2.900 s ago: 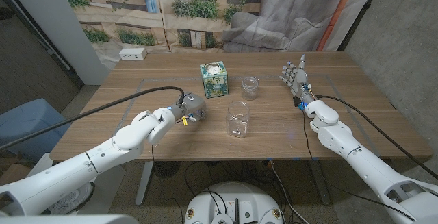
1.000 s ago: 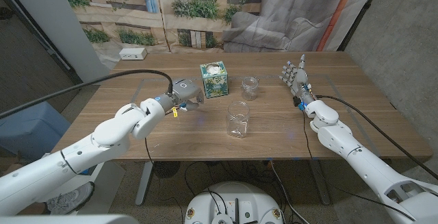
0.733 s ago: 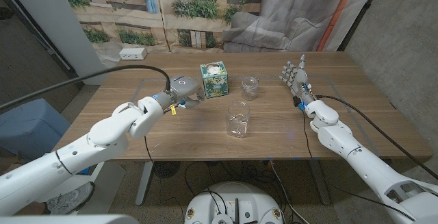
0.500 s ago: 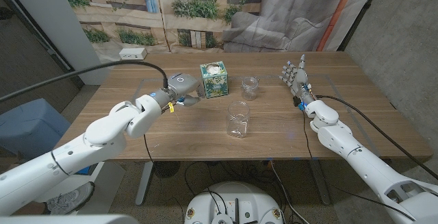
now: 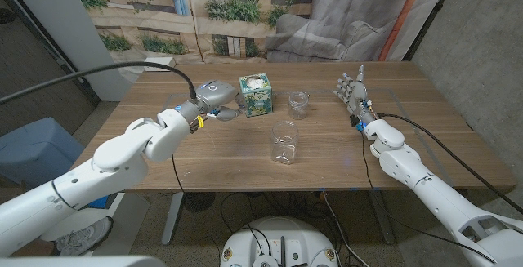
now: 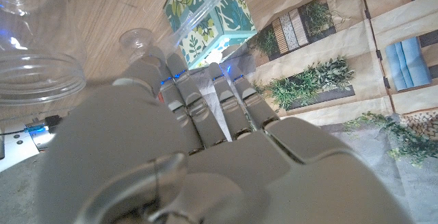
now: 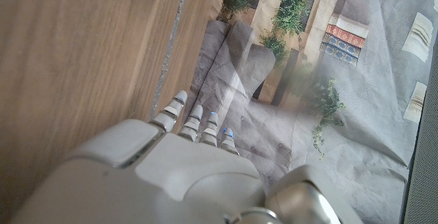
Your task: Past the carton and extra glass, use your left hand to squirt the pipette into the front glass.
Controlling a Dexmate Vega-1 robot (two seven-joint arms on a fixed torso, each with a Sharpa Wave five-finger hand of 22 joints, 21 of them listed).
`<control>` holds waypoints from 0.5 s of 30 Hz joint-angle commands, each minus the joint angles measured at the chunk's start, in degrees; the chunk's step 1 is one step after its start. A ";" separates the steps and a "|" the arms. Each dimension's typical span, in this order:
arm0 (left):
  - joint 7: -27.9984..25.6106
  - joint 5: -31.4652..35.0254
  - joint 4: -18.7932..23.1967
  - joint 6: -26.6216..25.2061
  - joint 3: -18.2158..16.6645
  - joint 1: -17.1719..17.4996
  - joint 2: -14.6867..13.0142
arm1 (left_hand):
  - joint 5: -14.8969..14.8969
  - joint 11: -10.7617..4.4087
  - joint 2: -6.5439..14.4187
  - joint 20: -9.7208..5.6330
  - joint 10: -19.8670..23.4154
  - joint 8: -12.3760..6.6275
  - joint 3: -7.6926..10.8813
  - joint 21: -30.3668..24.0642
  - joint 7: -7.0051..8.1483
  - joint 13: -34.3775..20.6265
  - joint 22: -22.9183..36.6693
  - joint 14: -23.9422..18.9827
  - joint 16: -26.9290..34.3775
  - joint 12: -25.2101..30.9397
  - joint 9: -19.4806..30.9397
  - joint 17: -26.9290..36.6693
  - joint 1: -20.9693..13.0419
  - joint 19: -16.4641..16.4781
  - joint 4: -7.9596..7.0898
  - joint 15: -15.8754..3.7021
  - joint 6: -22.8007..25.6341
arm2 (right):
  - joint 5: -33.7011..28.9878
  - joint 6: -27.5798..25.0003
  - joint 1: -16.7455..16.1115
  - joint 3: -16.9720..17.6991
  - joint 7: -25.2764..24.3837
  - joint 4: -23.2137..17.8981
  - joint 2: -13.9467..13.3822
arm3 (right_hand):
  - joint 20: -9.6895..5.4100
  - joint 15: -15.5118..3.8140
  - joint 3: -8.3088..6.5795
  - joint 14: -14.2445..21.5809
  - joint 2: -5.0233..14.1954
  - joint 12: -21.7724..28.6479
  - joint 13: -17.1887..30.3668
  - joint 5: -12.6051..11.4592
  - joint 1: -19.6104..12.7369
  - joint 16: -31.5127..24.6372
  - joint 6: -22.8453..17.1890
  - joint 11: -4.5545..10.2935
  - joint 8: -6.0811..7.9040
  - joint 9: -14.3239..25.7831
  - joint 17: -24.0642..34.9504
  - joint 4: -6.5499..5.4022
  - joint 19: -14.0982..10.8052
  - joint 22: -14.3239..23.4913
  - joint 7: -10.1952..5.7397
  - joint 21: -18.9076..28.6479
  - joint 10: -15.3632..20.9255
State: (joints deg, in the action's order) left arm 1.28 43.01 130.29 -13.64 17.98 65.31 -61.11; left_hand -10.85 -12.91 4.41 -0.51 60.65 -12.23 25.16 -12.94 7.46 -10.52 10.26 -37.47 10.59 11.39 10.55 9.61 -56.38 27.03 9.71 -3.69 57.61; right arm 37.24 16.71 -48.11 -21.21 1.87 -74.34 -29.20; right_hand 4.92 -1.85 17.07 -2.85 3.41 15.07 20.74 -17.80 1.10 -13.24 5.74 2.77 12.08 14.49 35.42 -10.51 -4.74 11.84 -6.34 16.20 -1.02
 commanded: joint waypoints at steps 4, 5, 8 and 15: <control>-0.40 -11.64 3.05 1.28 -4.92 1.96 2.06 | -0.31 -0.03 0.12 -0.17 -0.45 0.31 0.54 0.05 -0.52 -0.23 0.23 -0.72 -0.18 -0.29 0.17 -0.04 0.43 0.46 -0.03 -7.43 0.02 | 0.02 -0.04 -0.04 0.04 -0.09 -0.09 -0.05 | 0.04 -4.79 0.44 -0.39 3.34 0.28 0.18 -0.29 -0.01 -0.35 -0.11 0.14 0.40 0.11 0.27 0.05 -0.33 0.30 -0.48 0.29 0.05; -0.49 -12.42 3.15 1.45 -5.20 2.02 2.21 | -0.32 -0.02 0.14 -0.14 -0.50 0.33 0.57 0.02 -0.52 -0.23 0.24 -0.76 -0.19 -0.31 0.17 -0.04 0.44 0.53 -0.02 -7.44 0.00 | 0.14 -0.07 -0.01 0.02 0.29 -0.05 -0.14 | 0.06 -4.77 0.44 -0.40 3.34 0.30 0.18 -0.29 -0.01 -0.35 -0.15 0.03 0.41 0.11 0.27 0.05 -0.32 0.30 -0.47 0.29 0.08; -0.84 -13.64 3.65 1.59 -5.77 2.19 2.37 | -0.33 -0.02 0.16 -0.12 -0.61 0.35 0.63 -0.05 -0.60 -0.22 0.24 -0.83 -0.20 -0.35 0.18 -0.04 0.51 0.73 -0.03 -7.40 0.03 | 0.15 -0.06 0.01 0.02 0.33 -0.03 -0.14 | 0.03 -4.77 0.44 -0.45 3.34 0.23 0.18 -0.29 -0.01 -0.33 -0.14 0.04 0.41 0.11 0.27 0.05 -0.35 0.30 -0.51 0.30 -0.08; -0.73 -18.65 4.35 1.66 -7.13 2.27 3.48 | -0.35 -0.01 0.18 -0.19 -0.79 0.47 0.75 -0.15 -0.84 -0.22 0.27 -1.00 -0.26 -0.41 0.20 -0.06 0.76 1.06 -0.05 -7.23 -0.06 | 0.11 -0.01 0.04 -0.02 0.32 0.04 -0.08 | 0.03 -4.78 0.44 -0.42 3.34 0.14 0.18 -0.30 -0.01 -0.34 -0.16 0.03 0.41 0.12 0.27 0.05 -0.34 0.30 -0.51 0.30 -0.30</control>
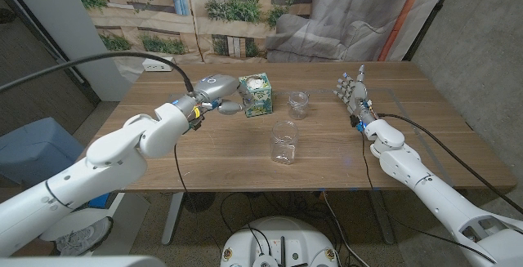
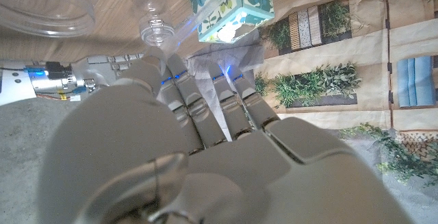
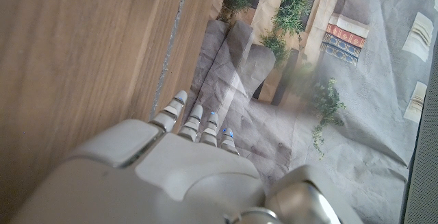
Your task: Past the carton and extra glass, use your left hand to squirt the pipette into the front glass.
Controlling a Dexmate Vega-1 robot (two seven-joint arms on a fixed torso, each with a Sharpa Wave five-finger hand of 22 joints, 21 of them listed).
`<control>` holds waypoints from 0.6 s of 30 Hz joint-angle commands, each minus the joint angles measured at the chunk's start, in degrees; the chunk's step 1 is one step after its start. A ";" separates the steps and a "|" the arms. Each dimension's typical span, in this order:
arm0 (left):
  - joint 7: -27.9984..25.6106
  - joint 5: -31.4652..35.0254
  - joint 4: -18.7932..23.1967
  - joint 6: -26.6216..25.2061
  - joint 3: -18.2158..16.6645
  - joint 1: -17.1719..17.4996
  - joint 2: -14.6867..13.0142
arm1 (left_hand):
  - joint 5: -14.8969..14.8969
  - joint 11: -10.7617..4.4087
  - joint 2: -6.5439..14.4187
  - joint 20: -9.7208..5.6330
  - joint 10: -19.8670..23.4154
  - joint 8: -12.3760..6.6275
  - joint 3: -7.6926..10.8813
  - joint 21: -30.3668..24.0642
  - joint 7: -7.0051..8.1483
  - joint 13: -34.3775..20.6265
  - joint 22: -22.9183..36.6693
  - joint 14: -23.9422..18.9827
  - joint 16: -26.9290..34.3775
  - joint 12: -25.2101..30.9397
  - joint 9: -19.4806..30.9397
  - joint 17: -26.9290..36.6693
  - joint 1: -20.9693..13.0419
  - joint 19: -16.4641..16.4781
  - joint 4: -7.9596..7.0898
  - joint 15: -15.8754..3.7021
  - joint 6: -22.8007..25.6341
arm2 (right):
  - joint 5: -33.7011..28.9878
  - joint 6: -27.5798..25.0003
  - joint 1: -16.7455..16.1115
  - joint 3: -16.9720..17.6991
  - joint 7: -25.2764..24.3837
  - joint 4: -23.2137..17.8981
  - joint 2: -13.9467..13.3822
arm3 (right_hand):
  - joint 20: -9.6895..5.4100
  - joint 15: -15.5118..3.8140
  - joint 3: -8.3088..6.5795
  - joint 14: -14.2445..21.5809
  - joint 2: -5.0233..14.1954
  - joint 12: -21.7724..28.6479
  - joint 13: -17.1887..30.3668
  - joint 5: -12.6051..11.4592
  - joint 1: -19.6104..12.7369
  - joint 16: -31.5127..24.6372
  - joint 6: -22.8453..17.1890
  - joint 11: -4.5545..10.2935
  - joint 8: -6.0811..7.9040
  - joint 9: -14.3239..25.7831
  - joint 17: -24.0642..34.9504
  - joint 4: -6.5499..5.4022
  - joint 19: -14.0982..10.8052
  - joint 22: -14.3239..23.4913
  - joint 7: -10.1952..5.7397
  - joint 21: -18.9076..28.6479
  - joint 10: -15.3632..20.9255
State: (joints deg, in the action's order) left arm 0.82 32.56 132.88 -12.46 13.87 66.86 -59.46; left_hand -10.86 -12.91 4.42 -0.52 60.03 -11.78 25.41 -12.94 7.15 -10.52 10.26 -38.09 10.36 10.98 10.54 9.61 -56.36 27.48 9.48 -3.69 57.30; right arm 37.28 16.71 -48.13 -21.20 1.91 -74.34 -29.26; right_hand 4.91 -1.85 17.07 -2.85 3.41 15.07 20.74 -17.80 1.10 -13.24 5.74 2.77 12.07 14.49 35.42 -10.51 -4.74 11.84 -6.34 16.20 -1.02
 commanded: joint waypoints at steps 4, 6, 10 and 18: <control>-0.34 -10.96 1.94 0.03 -3.47 0.66 2.72 | -0.36 0.00 0.16 -0.33 -0.24 0.07 0.61 -0.33 -0.49 -0.22 0.30 -0.40 -0.11 -0.02 0.22 -0.09 0.87 1.09 0.19 -7.19 0.25 | -0.06 0.00 0.02 -0.01 -0.14 -0.01 0.07 | 0.05 -4.77 0.44 -0.42 3.34 0.21 0.18 -0.30 0.00 -0.34 -0.11 0.20 0.39 0.12 0.27 0.05 -0.34 0.30 -0.46 0.30 -0.13; -0.36 -12.54 1.93 0.13 -3.71 0.64 3.05 | -0.38 0.00 0.20 -0.41 -0.29 0.14 0.68 -0.41 -0.63 -0.22 0.32 -0.44 -0.13 -0.03 0.23 -0.10 0.94 1.30 0.18 -7.19 0.13 | -0.06 -0.01 0.01 -0.02 -0.14 -0.02 0.07 | 0.04 -4.76 0.44 -0.40 3.34 0.16 0.18 -0.29 0.00 -0.35 -0.10 0.23 0.39 0.12 0.27 0.05 -0.35 0.30 -0.42 0.30 -0.23; -0.82 -15.03 2.03 -0.18 -3.87 0.68 3.84 | -0.39 0.01 0.25 -0.52 -0.38 0.21 0.78 -0.57 -0.74 -0.22 0.36 -0.58 -0.13 -0.05 0.24 -0.10 1.10 1.70 0.15 -7.08 0.03 | -0.06 0.00 0.01 -0.02 -0.14 -0.01 0.07 | 0.03 -4.78 0.44 -0.42 3.34 0.16 0.17 -0.29 0.00 -0.34 -0.09 0.12 0.38 0.12 0.27 0.04 -0.38 0.30 -0.49 0.31 -0.23; -0.52 -21.25 1.12 -0.07 -3.41 0.20 4.81 | -0.39 0.03 0.31 -0.42 -0.58 0.33 1.00 -0.59 -0.92 -0.23 0.46 -0.75 -0.19 -0.09 0.28 -0.12 1.48 1.74 0.11 -6.88 -0.15 | -0.06 0.00 0.02 -0.01 -0.13 0.00 0.07 | 0.08 -4.77 0.44 -0.43 3.34 0.24 0.19 -0.29 0.00 -0.34 -0.15 0.14 0.40 0.11 0.27 0.04 -0.28 0.30 -0.45 0.27 -0.05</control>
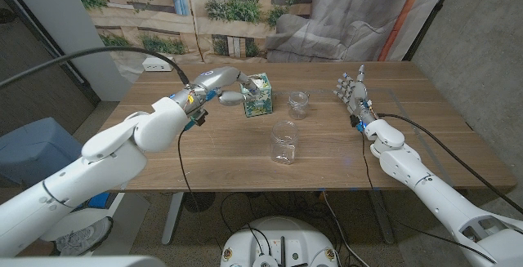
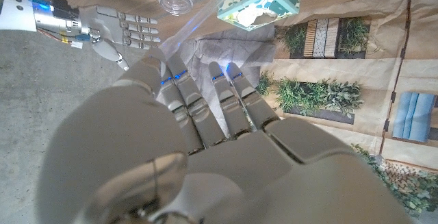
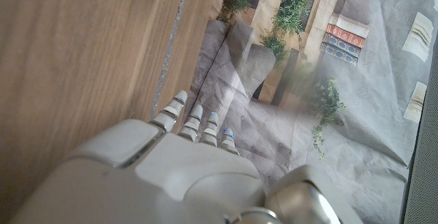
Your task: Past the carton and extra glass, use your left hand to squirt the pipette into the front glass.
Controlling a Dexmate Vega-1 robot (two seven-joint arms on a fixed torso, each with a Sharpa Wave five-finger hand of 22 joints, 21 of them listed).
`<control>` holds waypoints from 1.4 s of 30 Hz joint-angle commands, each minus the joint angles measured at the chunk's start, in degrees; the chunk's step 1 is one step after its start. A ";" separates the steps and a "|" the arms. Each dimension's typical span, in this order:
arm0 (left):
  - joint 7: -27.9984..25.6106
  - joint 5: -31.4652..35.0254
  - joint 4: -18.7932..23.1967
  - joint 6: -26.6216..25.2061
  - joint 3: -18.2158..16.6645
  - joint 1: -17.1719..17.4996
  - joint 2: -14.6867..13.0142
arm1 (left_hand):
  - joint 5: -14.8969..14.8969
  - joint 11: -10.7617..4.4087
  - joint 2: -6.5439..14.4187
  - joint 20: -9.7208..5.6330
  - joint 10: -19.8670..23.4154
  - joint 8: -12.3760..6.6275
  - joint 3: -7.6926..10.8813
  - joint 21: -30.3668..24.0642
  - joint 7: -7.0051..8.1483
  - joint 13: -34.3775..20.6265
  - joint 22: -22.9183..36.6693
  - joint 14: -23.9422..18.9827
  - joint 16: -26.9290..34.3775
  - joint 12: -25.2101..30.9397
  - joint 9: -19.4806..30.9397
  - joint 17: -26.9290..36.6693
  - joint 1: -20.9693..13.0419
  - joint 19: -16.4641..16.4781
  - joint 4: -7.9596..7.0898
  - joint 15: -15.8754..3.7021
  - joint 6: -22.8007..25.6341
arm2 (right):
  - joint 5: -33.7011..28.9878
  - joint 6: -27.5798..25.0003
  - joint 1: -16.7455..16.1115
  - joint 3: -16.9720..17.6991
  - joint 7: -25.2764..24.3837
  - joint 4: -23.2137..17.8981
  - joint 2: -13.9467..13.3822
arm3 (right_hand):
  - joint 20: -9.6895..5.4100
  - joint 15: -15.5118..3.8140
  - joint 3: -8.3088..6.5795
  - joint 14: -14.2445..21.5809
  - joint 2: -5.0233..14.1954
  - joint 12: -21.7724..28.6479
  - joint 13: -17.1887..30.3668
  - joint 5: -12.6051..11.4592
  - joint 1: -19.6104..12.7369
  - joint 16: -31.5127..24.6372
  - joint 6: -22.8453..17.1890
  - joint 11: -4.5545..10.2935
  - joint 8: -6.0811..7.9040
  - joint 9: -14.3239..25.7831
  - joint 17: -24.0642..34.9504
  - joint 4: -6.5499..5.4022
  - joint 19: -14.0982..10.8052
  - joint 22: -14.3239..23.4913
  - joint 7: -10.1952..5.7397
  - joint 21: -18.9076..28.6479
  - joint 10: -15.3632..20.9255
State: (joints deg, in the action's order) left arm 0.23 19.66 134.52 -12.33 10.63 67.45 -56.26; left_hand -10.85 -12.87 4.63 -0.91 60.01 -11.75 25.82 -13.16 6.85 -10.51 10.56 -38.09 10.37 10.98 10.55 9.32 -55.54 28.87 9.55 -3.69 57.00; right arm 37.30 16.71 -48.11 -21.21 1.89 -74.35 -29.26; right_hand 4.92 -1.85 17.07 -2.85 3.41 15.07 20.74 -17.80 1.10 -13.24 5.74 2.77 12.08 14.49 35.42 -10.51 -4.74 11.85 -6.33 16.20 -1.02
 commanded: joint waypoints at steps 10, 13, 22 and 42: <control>-0.25 -16.28 -3.26 1.24 1.59 -1.74 3.10 | -0.36 -0.01 -0.06 -0.03 -0.60 0.34 0.82 -0.26 -0.41 -0.24 0.22 -0.58 -0.36 -0.06 0.30 0.11 0.90 0.05 0.21 -6.90 0.13 | -0.07 0.00 0.00 0.01 -0.10 0.00 0.06 | 0.05 -4.78 0.45 -0.52 3.32 0.17 0.18 -0.29 0.00 -0.31 -0.07 0.15 0.37 0.11 0.27 0.05 -0.34 0.30 -0.50 0.30 -0.22; 0.61 -18.10 -4.16 1.84 2.47 -2.69 2.60 | -0.35 -0.01 -0.07 0.01 -0.64 0.38 0.86 -0.16 -0.53 -0.24 0.23 -0.56 -0.36 -0.07 0.30 0.12 0.95 -0.20 0.22 -6.91 0.06 | -0.05 -0.01 0.00 0.02 -0.08 -0.01 0.04 | 0.05 -4.78 0.45 -0.50 3.32 0.20 0.18 -0.28 0.00 -0.31 -0.01 0.22 0.35 0.11 0.26 0.05 -0.35 0.30 -0.52 0.30 -0.14; -0.11 -21.23 -4.99 3.26 3.66 -4.22 2.01 | -0.29 -0.01 -0.34 0.14 -0.99 0.48 0.89 -0.08 -0.60 -0.24 0.28 -0.17 -0.44 -0.17 0.34 0.13 1.07 -0.46 0.39 -6.97 -0.22 | -0.05 -0.03 -0.01 0.02 -0.10 -0.03 0.03 | 0.05 -4.75 0.45 -0.46 3.33 0.21 0.17 -0.28 0.00 -0.33 -0.10 0.04 0.39 0.11 0.27 0.04 -0.33 0.30 -0.53 0.29 -0.09; -4.51 -28.35 -6.36 6.16 1.70 -3.96 3.67 | -0.09 0.00 -0.96 0.09 -1.52 0.72 0.30 0.14 -0.60 -0.26 0.34 0.47 -0.35 -0.26 0.39 0.23 1.18 -1.13 0.45 -6.88 -0.96 | -0.08 0.00 0.00 0.00 -0.12 -0.01 0.07 | 0.03 -4.75 0.45 -0.40 3.34 0.25 0.17 -0.28 -0.01 -0.35 -0.06 0.04 0.37 0.11 0.26 0.04 -0.34 0.30 -0.50 0.30 0.00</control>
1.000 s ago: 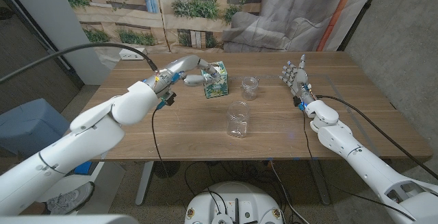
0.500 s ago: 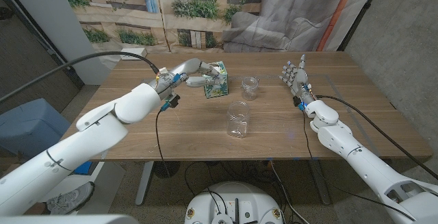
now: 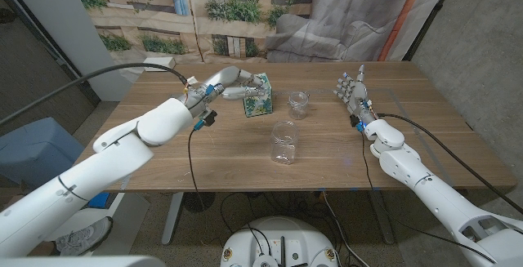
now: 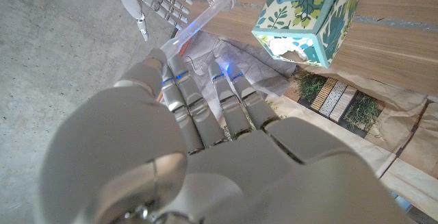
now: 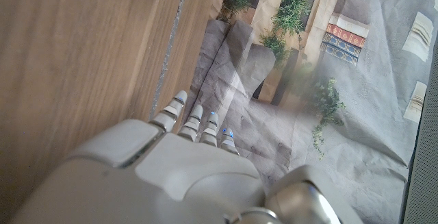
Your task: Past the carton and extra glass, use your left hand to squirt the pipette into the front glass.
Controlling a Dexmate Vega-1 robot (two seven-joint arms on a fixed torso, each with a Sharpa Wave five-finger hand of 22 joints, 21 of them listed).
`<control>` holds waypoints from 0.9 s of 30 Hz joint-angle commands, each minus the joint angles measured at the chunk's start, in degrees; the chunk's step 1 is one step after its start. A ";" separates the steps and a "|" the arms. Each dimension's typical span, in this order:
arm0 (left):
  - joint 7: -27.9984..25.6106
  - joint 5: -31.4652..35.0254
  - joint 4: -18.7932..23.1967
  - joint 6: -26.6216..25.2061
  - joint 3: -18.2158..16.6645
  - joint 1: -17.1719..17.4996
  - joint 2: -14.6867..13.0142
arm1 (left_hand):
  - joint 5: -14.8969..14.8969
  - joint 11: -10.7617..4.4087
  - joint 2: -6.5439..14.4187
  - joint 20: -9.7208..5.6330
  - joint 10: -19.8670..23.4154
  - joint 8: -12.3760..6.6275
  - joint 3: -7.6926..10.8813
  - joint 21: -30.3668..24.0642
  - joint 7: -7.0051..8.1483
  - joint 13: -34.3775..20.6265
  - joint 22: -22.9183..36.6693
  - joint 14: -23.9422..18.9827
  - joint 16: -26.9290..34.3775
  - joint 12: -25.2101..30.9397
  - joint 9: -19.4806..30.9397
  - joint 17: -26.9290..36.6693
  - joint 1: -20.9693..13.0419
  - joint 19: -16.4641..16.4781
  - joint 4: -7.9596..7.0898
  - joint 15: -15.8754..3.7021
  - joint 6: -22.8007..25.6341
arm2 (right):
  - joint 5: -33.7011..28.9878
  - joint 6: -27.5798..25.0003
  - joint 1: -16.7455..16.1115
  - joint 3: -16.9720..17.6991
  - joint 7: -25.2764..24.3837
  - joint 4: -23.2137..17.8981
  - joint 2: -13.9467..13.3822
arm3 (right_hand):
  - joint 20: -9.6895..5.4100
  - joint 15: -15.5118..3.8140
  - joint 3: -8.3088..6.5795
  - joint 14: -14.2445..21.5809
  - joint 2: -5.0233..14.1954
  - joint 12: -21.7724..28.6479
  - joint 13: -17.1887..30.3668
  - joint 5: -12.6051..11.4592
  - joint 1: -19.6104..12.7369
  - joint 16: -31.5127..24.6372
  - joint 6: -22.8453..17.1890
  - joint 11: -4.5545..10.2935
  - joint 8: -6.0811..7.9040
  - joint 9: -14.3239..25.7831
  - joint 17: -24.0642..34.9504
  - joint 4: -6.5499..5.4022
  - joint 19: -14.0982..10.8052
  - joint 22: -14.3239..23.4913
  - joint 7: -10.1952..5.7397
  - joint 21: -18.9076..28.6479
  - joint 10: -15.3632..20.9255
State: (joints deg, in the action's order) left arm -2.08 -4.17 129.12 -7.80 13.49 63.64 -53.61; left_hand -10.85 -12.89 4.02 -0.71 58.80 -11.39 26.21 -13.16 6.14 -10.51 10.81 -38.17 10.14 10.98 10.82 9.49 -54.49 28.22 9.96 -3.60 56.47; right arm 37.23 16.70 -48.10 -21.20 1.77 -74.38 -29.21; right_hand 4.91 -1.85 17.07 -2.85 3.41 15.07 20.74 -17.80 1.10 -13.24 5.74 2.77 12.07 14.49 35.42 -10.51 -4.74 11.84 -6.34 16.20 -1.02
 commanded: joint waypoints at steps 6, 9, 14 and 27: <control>-1.34 -7.20 -2.07 3.41 -0.93 -0.97 1.43 | -0.05 0.05 -0.33 -0.01 -0.83 0.57 -0.25 0.21 -0.12 -0.26 0.11 0.94 -0.14 -0.35 0.15 0.08 0.59 -0.75 -0.20 -6.86 -1.15 | 0.00 0.00 -0.03 0.00 0.00 -0.01 0.01 | 0.06 -4.77 0.45 -0.39 3.34 0.20 0.17 -0.28 -0.01 -0.36 -0.03 0.08 0.36 0.11 0.26 0.05 -0.34 0.30 -0.50 0.30 -0.15; -1.26 -8.23 -2.33 3.49 -0.62 -1.41 1.72 | -0.04 0.06 -0.41 0.00 -1.14 0.69 -0.28 0.28 -0.26 -0.26 0.11 1.12 -0.19 -0.41 0.16 0.04 0.83 -0.95 -0.27 -6.70 -1.57 | 0.00 0.00 -0.03 0.00 -0.01 -0.01 0.01 | 0.08 -4.75 0.45 -0.39 3.33 0.19 0.17 -0.28 0.00 -0.35 -0.08 0.15 0.38 0.11 0.26 0.05 -0.31 0.30 -0.45 0.29 -0.16; -0.11 -11.86 -2.68 2.83 -0.31 -2.01 2.04 | -0.02 0.07 -0.61 0.04 -1.54 0.79 -0.40 0.31 -0.29 -0.25 0.12 1.45 -0.28 -0.49 0.17 0.02 1.05 -1.08 -0.27 -6.68 -1.99 | 0.02 0.00 -0.02 0.00 0.03 0.01 0.01 | 0.03 -4.73 0.45 -0.37 3.34 0.20 0.18 -0.28 0.00 -0.36 -0.15 0.24 0.41 0.11 0.26 0.05 -0.38 0.30 -0.44 0.31 -0.15; 1.63 -19.00 -4.03 2.25 0.67 -3.60 2.39 | 0.03 0.08 -0.93 0.14 -2.49 0.93 -0.73 0.39 -0.48 -0.25 0.14 1.99 -0.24 -0.59 0.18 0.05 1.45 -1.40 -0.24 -6.57 -2.89 | 0.01 0.00 0.00 0.00 0.02 0.04 0.01 | 0.08 -4.75 0.44 -0.50 3.36 0.12 0.17 -0.28 0.00 -0.31 -0.10 0.11 0.38 0.11 0.26 0.04 -0.32 0.30 -0.50 0.29 -0.33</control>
State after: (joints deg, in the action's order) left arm -1.84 -17.41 126.19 -5.12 13.38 61.29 -51.60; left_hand -10.86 -12.89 3.11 -0.60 56.74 -10.58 25.76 -12.92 5.62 -10.51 10.80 -36.50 10.14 10.59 10.82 9.33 -53.56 26.89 9.58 -3.62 53.90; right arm 37.22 16.70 -48.13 -21.20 1.79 -74.38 -29.20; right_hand 4.91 -1.85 17.08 -2.85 3.41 15.07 20.74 -17.80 1.10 -13.24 5.74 2.77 12.07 14.49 35.42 -10.51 -4.74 11.84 -6.34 16.20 -1.02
